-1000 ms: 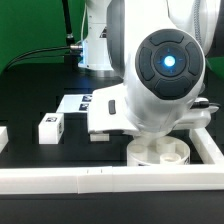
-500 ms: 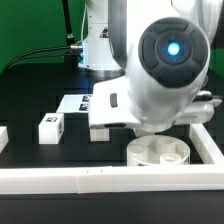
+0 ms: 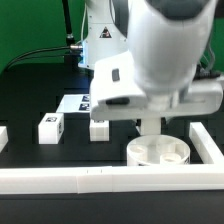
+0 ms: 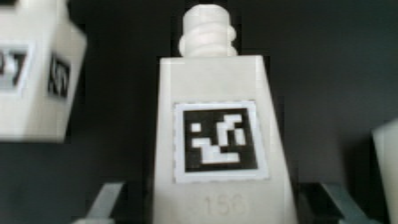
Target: Assemble stool
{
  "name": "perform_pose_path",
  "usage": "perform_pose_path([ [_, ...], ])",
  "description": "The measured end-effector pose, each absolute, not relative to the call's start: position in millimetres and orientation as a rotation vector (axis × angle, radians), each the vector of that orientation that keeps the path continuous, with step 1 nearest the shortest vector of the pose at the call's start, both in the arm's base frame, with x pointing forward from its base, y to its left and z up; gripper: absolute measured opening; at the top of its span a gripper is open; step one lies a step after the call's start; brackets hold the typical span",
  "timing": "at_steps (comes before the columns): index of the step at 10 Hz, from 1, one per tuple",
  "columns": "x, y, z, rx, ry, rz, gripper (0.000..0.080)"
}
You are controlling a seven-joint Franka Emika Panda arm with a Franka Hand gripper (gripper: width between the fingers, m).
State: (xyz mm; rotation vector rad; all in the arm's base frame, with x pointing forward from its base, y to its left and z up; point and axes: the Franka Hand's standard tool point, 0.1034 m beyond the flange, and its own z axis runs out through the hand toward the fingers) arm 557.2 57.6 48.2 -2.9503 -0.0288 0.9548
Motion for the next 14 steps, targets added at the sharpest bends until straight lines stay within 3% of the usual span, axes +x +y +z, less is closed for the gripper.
perform_pose_path([
  [2,559.5,56.9,50.2,-2.993,-0.022,0.807,0.0337],
  [4,566.0,59.1,83.3,-3.041,-0.025,0.592,0.0337],
  [7,583.5,61.1,118.7,-3.081,-0.024,0.270,0.0337],
  [11,589.0,61.1,111.9,-3.086,-0.017,-0.130,0.0337],
  [14,611.5,64.0,128.0,-3.054,-0.026,-0.415,0.0337],
])
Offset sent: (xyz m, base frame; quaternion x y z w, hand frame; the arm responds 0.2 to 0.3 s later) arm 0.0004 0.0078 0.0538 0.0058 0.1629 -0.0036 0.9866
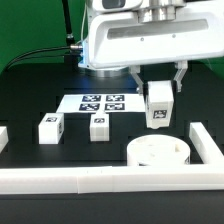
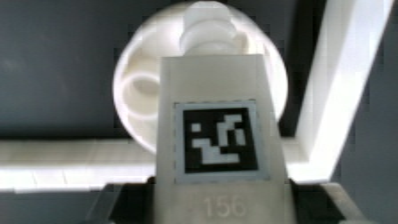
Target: Assemble stool
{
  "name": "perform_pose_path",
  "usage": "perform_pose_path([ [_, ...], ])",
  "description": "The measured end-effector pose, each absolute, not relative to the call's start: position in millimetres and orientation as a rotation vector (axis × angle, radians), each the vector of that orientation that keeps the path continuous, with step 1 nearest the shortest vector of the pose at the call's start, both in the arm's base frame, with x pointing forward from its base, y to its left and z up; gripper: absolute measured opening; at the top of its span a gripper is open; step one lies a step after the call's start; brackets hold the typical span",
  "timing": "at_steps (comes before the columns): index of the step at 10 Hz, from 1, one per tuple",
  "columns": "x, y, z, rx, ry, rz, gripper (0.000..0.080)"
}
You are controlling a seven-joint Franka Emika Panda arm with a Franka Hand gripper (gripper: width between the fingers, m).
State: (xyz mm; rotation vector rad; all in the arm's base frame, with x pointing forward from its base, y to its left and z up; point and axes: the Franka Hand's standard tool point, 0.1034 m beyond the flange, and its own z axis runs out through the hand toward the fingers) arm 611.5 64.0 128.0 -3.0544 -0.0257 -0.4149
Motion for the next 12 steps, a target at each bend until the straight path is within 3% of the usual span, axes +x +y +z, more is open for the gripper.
perform_pose_path([
  [2,614.5,63.4,127.3,-3.026,-0.031,-0.583,0.0337],
  [5,612.4,63.2,125.5,-3.027,-0.032,-0.581,0.0337],
  [8,636.9,77.6,135.1,-3.017,-0.117,-0.619,0.0337],
  [10,634.5,76.0,132.2,-3.014,-0.112,-0.636,0.0337],
  [12,640.4,75.5,134.2,-2.962,-0.106,-0.848,0.0337],
])
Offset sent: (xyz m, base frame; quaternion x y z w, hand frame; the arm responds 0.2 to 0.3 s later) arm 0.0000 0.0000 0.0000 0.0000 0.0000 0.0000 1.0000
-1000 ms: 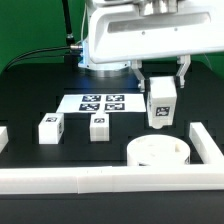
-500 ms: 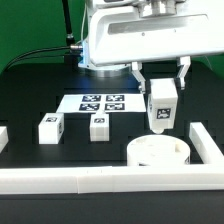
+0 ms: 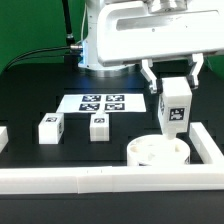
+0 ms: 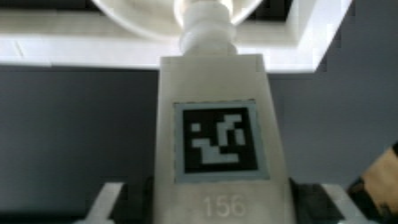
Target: Assemble stool
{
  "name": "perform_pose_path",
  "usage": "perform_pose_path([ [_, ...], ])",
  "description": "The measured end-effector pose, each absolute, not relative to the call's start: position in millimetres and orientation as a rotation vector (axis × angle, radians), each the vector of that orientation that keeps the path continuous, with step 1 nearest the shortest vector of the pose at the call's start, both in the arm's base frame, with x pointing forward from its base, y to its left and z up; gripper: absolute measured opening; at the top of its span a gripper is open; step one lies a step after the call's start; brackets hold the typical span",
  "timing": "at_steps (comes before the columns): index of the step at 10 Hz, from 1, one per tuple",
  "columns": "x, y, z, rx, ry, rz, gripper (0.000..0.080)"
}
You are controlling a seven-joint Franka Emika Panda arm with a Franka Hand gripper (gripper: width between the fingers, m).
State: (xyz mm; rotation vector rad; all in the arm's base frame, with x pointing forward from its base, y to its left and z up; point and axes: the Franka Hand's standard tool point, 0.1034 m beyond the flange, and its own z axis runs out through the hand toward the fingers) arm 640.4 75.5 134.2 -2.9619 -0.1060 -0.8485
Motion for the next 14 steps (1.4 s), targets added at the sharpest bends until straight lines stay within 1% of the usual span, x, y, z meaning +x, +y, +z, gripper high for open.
perform_pose_path([
  [1,641.5,82.2,124.4,-2.975,-0.121,-0.788,0.0337],
  [2,649.8,83.5,125.3,-2.972,-0.150,-0.807,0.0337],
  [3,650.3,82.7,121.9,-2.975,-0.160,-0.809,0.0337],
  [4,649.8,88.1,122.9,-2.969,-0.151,-0.809,0.0337],
  [6,649.5,88.2,122.2,-2.970,-0.158,-0.808,0.0337],
  [8,646.4,90.5,119.1,-2.967,-0.167,-0.820,0.0337],
  [10,651.2,77.8,118.1,-2.972,-0.245,-0.881,0.0337],
  [14,647.1,81.0,112.0,-2.974,-0.252,-0.865,0.0337],
])
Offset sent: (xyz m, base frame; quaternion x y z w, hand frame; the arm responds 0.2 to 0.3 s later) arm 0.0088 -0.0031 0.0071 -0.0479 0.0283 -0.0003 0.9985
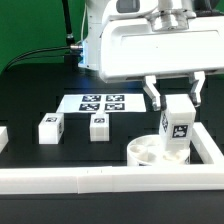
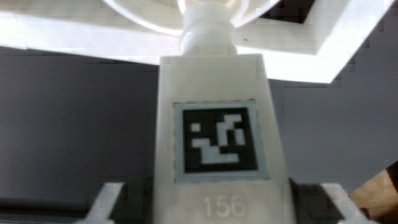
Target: Assemble stool
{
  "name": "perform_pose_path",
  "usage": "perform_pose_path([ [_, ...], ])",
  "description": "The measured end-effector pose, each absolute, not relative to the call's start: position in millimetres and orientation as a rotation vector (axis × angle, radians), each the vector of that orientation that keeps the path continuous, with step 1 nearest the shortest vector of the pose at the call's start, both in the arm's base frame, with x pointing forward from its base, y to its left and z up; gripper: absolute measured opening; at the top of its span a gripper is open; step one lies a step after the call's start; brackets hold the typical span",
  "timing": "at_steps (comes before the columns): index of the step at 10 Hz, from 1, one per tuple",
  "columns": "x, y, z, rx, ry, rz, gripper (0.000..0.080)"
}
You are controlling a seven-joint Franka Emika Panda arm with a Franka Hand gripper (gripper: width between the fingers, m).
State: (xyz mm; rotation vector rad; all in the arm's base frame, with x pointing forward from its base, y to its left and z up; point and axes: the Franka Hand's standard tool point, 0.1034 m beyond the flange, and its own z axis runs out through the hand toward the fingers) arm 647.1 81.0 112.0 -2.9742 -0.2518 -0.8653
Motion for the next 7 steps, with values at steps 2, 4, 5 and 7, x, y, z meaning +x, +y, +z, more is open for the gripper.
perform_pose_path([
  [2,646.0,87.0,112.6,-2.970,-0.261,-0.864,0.0337],
  [4,645.3,89.1,111.5,-2.968,-0.265,-0.861,0.0337],
  [5,645.0,86.9,109.9,-2.972,-0.272,-0.858,0.0337],
  [7,644.4,80.4,107.8,-2.981,-0.285,-0.855,0.0337],
])
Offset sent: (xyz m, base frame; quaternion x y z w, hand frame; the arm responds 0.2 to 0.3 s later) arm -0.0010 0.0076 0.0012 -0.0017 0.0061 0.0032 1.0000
